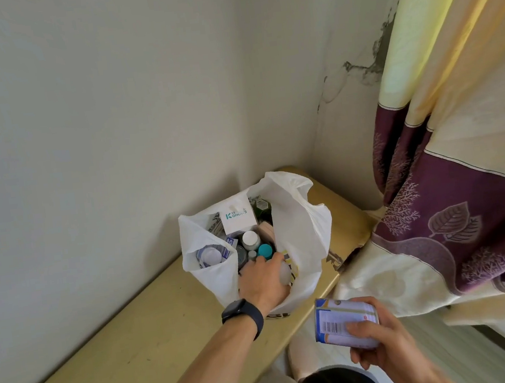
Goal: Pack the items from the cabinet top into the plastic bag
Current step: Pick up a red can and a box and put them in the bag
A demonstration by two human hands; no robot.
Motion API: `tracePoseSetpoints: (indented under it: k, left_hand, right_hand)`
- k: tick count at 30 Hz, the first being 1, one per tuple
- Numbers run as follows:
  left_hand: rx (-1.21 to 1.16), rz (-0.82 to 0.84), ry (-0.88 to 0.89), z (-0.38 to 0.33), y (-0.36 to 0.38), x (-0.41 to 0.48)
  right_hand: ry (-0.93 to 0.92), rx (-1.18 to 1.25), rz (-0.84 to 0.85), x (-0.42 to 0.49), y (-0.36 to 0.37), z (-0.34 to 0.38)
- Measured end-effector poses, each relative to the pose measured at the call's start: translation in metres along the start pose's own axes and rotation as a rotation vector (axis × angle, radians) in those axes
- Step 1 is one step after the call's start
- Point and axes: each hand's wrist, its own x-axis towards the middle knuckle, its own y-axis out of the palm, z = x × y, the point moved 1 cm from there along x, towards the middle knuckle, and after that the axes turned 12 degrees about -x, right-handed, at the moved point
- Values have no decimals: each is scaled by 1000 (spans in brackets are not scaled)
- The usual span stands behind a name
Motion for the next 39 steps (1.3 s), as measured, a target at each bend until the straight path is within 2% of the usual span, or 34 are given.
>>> tracePoseSetpoints:
  k: [6, 9, 14, 17, 25, 32, 35, 37, 39]
  left_hand:
    - [76, -35, 7, 1, 3, 6]
    - [114, 17, -15, 6, 1, 9]
    - [-65, 87, -132, 22, 1, 5]
    - [-104, 66, -174, 34, 8, -1]
    - [-49, 27, -80, 23, 6, -2]
    - [59, 76, -82, 21, -4, -8]
    - [142, 7, 19, 18, -24, -18]
    - [306, -167, 174, 17, -41, -27]
    - [400, -290, 169, 21, -56, -37]
  right_hand:
    - [13, -18, 1, -4, 1, -7]
    - [16, -31, -13, -5, 0, -12]
    - [17, -35, -35, -7, -1, -14]
    - [14, -52, -41, -7, -1, -13]
    - [-14, -83, -28, -7, 6, 1]
    - [-46, -83, -24, 4, 13, 11]
    - [-57, -99, -18, 9, 15, 17]
    - [-74, -125, -20, 13, 17, 25]
    - [-114, -173, -15, 17, 21, 36]
